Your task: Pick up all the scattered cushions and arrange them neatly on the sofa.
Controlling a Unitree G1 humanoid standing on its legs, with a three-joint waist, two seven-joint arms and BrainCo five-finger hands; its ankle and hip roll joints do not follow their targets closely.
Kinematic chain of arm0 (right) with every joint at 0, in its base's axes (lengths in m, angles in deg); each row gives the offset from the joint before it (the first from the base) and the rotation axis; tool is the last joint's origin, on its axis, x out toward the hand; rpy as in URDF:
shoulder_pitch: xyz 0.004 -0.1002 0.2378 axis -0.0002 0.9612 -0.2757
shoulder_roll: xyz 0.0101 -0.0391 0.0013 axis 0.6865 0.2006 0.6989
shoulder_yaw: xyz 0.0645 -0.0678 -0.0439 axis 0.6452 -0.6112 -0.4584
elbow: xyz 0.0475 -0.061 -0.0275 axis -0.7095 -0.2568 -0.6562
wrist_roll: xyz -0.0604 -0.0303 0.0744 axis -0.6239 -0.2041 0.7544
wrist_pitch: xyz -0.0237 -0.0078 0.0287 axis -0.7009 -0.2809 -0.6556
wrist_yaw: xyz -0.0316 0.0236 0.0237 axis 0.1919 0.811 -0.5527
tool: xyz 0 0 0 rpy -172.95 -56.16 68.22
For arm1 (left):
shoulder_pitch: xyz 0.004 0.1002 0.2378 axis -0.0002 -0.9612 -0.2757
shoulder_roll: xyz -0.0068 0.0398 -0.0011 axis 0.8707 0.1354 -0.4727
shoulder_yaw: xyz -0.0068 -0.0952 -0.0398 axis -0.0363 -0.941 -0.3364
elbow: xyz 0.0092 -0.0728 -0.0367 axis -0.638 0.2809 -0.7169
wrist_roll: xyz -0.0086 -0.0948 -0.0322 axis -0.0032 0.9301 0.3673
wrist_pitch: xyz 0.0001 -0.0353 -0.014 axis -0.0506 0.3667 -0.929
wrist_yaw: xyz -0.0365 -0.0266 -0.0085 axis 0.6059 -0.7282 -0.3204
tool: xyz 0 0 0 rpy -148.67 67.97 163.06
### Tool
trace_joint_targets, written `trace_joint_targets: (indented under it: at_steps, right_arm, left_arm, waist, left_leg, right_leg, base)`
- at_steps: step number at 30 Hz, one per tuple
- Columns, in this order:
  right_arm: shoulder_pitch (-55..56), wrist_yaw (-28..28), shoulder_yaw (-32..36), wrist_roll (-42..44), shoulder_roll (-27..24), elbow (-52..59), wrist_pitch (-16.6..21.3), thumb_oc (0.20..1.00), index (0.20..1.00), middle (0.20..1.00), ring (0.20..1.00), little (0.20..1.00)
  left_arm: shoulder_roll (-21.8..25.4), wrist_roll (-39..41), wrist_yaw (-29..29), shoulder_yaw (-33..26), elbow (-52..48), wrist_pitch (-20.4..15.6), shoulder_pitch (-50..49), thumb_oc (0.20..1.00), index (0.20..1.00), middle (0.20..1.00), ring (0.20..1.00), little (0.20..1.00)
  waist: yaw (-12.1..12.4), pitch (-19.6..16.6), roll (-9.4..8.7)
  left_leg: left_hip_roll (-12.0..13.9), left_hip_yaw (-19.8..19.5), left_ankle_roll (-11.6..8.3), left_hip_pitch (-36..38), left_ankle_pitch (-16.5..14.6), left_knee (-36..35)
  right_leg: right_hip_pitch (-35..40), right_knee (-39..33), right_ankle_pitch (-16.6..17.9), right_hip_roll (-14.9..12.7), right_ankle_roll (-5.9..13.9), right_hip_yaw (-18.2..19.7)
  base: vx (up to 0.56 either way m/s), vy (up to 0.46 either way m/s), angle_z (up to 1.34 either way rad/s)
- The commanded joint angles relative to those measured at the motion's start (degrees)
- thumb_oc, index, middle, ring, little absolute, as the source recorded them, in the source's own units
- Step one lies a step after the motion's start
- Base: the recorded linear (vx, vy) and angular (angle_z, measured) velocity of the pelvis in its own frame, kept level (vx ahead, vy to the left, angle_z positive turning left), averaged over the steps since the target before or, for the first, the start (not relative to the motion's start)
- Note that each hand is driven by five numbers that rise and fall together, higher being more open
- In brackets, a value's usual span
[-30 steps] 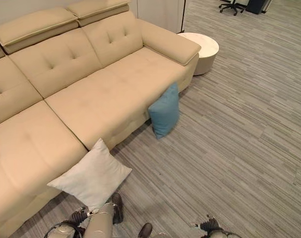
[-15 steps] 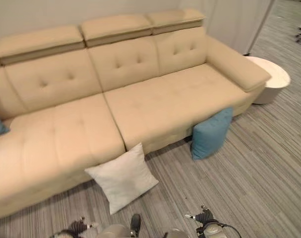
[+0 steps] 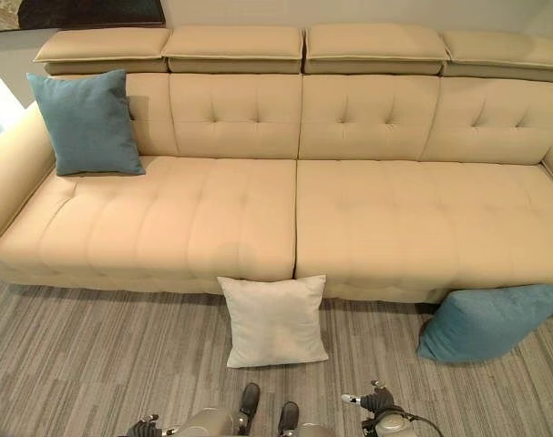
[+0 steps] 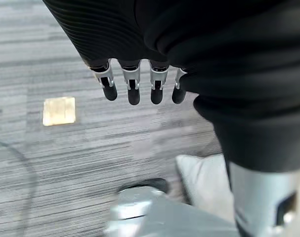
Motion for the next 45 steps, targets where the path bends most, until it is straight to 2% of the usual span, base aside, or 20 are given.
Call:
trace_joint_targets:
  at_steps: [1, 5, 8, 11, 12, 13, 16, 19, 20, 24, 27, 30, 36, 41, 42, 45]
  right_arm:
    - [0.62, -0.36, 0.22, 1.03, -2.56, 0.57, 0.29, 1.000, 1.000, 1.000, 1.000, 1.000]
    - [0.40, 0.10, -0.28, 0.49, -1.84, -0.09, 0.00, 1.000, 1.000, 1.000, 1.000, 1.000]
    - [0.21, 0.40, -1.03, -0.75, -1.18, 0.11, -0.15, 1.000, 1.000, 1.000, 1.000, 1.000]
    - [-0.49, 0.60, -1.60, -1.99, -1.07, 0.38, -0.45, 1.000, 1.000, 1.000, 1.000, 1.000]
    - [-0.93, 0.73, -1.79, -2.39, -1.19, 0.47, -0.49, 1.000, 1.000, 1.000, 1.000, 1.000]
    - [-0.98, 0.81, -1.77, -2.40, -1.19, 0.60, -0.53, 1.000, 1.000, 1.000, 1.000, 1.000]
    - [-1.21, 0.69, -1.76, -2.36, -1.38, 0.78, -0.42, 1.000, 1.000, 1.000, 1.000, 1.000]
    - [-1.15, 0.68, -1.84, -2.14, -1.48, 1.18, -0.40, 1.000, 1.000, 1.000, 1.000, 1.000]
    - [-1.20, 0.76, -2.01, -2.16, -1.42, 1.21, -0.44, 1.000, 1.000, 1.000, 1.000, 1.000]
    - [-1.48, 0.42, -2.46, -2.01, -1.95, 1.68, 0.00, 1.000, 1.000, 1.000, 1.000, 1.000]
    - [-1.64, 0.17, -2.48, -2.02, -2.38, 1.88, 0.28, 1.000, 1.000, 1.000, 1.000, 1.000]
    - [-1.73, 0.02, -2.64, -1.83, -2.77, 2.11, 0.69, 1.000, 1.000, 1.000, 1.000, 1.000]
    - [-2.50, -0.55, -2.63, -0.97, -3.07, 3.35, 1.40, 1.000, 1.000, 1.000, 1.000, 1.000]
    - [-5.07, -2.64, -2.17, 1.35, -4.06, 8.74, 2.67, 1.000, 1.000, 1.000, 1.000, 1.000]
    - [-6.19, -3.83, -2.17, 2.09, -4.72, 12.17, 3.15, 1.000, 1.000, 1.000, 1.000, 1.000]
    - [-7.82, -5.76, -2.04, 3.04, -5.06, 14.97, 3.51, 1.000, 1.000, 1.000, 1.000, 1.000]
  left_arm:
    - [-1.97, -2.52, -0.11, 0.31, 0.57, -0.53, 1.26, 1.000, 1.000, 1.000, 1.000, 1.000]
    - [-1.65, -2.56, -0.14, -0.38, 1.35, -0.17, 0.51, 1.000, 1.000, 1.000, 1.000, 1.000]
    - [-1.31, -2.24, -0.20, -1.35, 1.91, -0.15, -0.30, 1.000, 1.000, 1.000, 1.000, 1.000]
    - [-0.81, -1.82, -0.11, -1.94, 1.70, -0.12, -0.23, 1.000, 1.000, 1.000, 1.000, 1.000]
    - [-0.20, -1.64, 0.02, -2.14, 1.48, -0.21, 0.06, 1.000, 1.000, 1.000, 1.000, 1.000]
    - [0.04, -1.66, 0.01, -2.14, 1.51, -0.33, 0.09, 1.000, 1.000, 1.000, 1.000, 1.000]
    - [0.43, -1.56, -0.11, -1.86, 1.07, -0.70, 0.36, 1.000, 1.000, 1.000, 1.000, 1.000]
    - [0.63, -1.80, 0.19, -1.46, 1.04, -1.16, 0.85, 1.000, 1.000, 1.000, 1.000, 1.000]
    - [0.59, -1.83, 0.31, -1.41, 1.10, -1.17, 0.87, 1.000, 1.000, 1.000, 1.000, 1.000]
    - [0.35, -1.73, 0.47, -0.91, 1.01, -1.29, 1.66, 1.000, 1.000, 1.000, 1.000, 1.000]
    - [0.22, -1.60, 0.64, -0.52, 0.65, -1.38, 2.16, 1.000, 1.000, 1.000, 1.000, 1.000]
    - [0.18, -0.79, 0.74, -0.25, -0.54, -1.62, 2.69, 1.000, 1.000, 1.000, 1.000, 1.000]
    - [0.39, 1.70, 1.17, -0.28, -3.66, -2.46, 3.97, 1.000, 1.000, 1.000, 1.000, 1.000]
    - [1.28, 6.47, 3.42, -0.06, -10.33, -4.31, 6.56, 1.000, 1.000, 1.000, 1.000, 1.000]
    - [1.89, 8.36, 4.82, 0.13, -13.48, -5.39, 7.59, 1.000, 1.000, 1.000, 1.000, 1.000]
    - [2.10, 10.97, 6.75, 0.58, -16.32, -6.67, 9.16, 1.000, 1.000, 1.000, 1.000, 1.000]
  waist:
    - [-1.28, -0.54, -0.18]
    - [-0.91, -1.48, -0.08]
    - [0.21, -2.31, -0.11]
    - [1.02, -1.59, 0.57]
    - [0.94, -0.69, 1.05]
    - [0.73, -0.33, 1.17]
    - [0.42, 0.12, 1.47]
    - [-0.67, 0.40, 0.76]
    - [-0.68, 0.28, 0.58]
    - [-0.71, -0.37, 0.21]
    - [-0.96, -0.04, 0.33]
    - [-1.14, -0.02, 0.40]
    - [-1.28, 0.58, 0.08]
    - [-1.48, 4.30, -0.48]
    - [-1.60, 6.15, -0.60]
    - [-1.57, 8.08, -0.46]
  left_leg:
    - [0.98, -1.33, 0.05, -0.49, -1.44, 2.74]
    - [0.45, -2.91, 0.65, 2.42, -1.79, -1.27]
    - [-0.31, -4.08, 1.87, 4.88, -2.16, -4.07]
    - [-0.42, -3.94, 3.21, 6.06, -2.69, -4.74]
    - [-0.47, -4.44, 4.08, 6.70, -2.84, -4.83]
    - [-0.47, -4.97, 4.25, 7.13, -2.92, -5.03]
    - [-0.50, -6.69, 4.15, 7.76, -3.68, -4.80]
    - [-1.30, -9.00, 3.65, 7.88, -4.70, -3.72]
    - [-1.38, -9.30, 3.43, 7.81, -4.75, -3.84]
    - [-0.63, -10.45, 1.82, 6.21, -4.28, -3.39]
    - [-0.15, -11.21, 1.09, 5.40, -4.04, -2.88]
    - [0.31, -11.82, 0.63, 5.50, -3.84, -3.01]
    - [0.75, -12.24, 0.18, 4.71, -3.42, -3.40]
    - [0.73, -12.42, -0.17, -1.99, -2.76, -0.83]
    - [0.53, -12.24, -0.32, -5.53, -2.36, 0.78]
    - [0.23, -12.07, -0.50, -10.73, -2.23, 3.25]
  right_leg:
    - [1.52, -3.08, 0.48, -3.33, 10.21, 0.53]
    - [1.53, -2.15, 0.05, -3.05, 10.47, 0.68]
    - [1.20, 1.61, -1.41, -3.62, 10.99, 1.41]
    - [-2.30, 10.36, -2.10, -5.77, 12.44, 1.45]
    - [-5.63, 16.95, -1.02, -6.78, 14.11, 2.50]
    - [-7.19, 19.08, -0.18, -6.98, 14.50, 3.75]
    - [-7.94, 15.29, -0.14, -7.72, 13.77, 5.88]
    - [-8.35, 8.98, 1.93, -7.13, 14.29, 11.95]
    - [-7.99, 8.09, 2.06, -6.77, 14.11, 12.39]
    - [-6.00, 4.30, 2.02, -6.27, 13.16, 10.10]
    - [-5.53, 4.00, 1.45, -5.86, 12.56, 8.85]
    - [-4.87, 3.87, 0.55, -5.38, 11.81, 7.81]
    - [-5.13, 3.38, 0.33, -5.10, 11.56, 6.89]
    - [-10.92, 4.86, 0.96, -5.46, 11.35, 6.80]
    - [-14.24, 6.21, 1.48, -5.78, 11.23, 6.92]
    - [-19.70, 8.69, 1.92, -6.34, 11.01, 7.17]
  base:
    - [0.07, 0.030, 0.30]
    - [0.12, 0.072, -0.04]
    - [0.12, 0.141, -0.17]
    - [0.05, 0.144, -0.32]
    - [0.05, 0.125, -0.49]
    - [0.07, 0.081, -0.39]
    - [0.13, -0.053, 0.17]
    - [0.13, -0.106, 0.17]
    - [0.11, -0.161, 0.35]
    - [0.06, -0.166, 0.55]
    - [0.03, -0.092, 0.23]
    - [0.05, -0.069, 0.13]
    - [0.01, -0.030, 0.10]
    - [-0.18, -0.011, 0.01]
    - [-0.26, 0.018, 0.02]
    - [-0.19, 0.028, 0.04]
